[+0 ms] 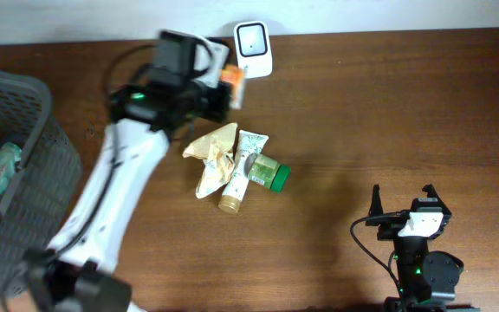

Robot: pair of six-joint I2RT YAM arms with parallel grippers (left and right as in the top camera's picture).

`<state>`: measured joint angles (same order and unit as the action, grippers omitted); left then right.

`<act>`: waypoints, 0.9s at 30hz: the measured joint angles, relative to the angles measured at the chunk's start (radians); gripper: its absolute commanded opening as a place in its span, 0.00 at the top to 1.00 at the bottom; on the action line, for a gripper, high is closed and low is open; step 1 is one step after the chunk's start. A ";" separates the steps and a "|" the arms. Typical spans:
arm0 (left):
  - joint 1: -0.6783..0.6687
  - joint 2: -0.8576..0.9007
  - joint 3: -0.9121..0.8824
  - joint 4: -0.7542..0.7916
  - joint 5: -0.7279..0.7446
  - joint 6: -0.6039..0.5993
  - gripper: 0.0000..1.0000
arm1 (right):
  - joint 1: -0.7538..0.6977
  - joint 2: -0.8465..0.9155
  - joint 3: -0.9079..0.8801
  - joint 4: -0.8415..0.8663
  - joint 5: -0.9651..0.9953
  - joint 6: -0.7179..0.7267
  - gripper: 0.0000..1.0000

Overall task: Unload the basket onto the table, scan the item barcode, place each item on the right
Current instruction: 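Place the orange snack pack beside the jar with the left gripper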

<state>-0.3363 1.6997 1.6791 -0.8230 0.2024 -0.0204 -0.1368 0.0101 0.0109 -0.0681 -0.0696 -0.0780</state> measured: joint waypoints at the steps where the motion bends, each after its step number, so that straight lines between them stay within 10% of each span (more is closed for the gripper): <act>1: -0.029 0.042 0.000 -0.002 0.000 -0.008 1.00 | 0.000 0.000 0.000 0.000 0.000 0.000 0.02; 27: -0.152 0.282 -0.009 -0.011 0.034 -0.079 1.00 | 0.000 0.000 0.000 0.000 0.000 -0.001 0.02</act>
<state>-0.4881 1.9816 1.6703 -0.8337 0.2363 -0.0994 -0.1368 0.0101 0.0109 -0.0681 -0.0696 -0.0788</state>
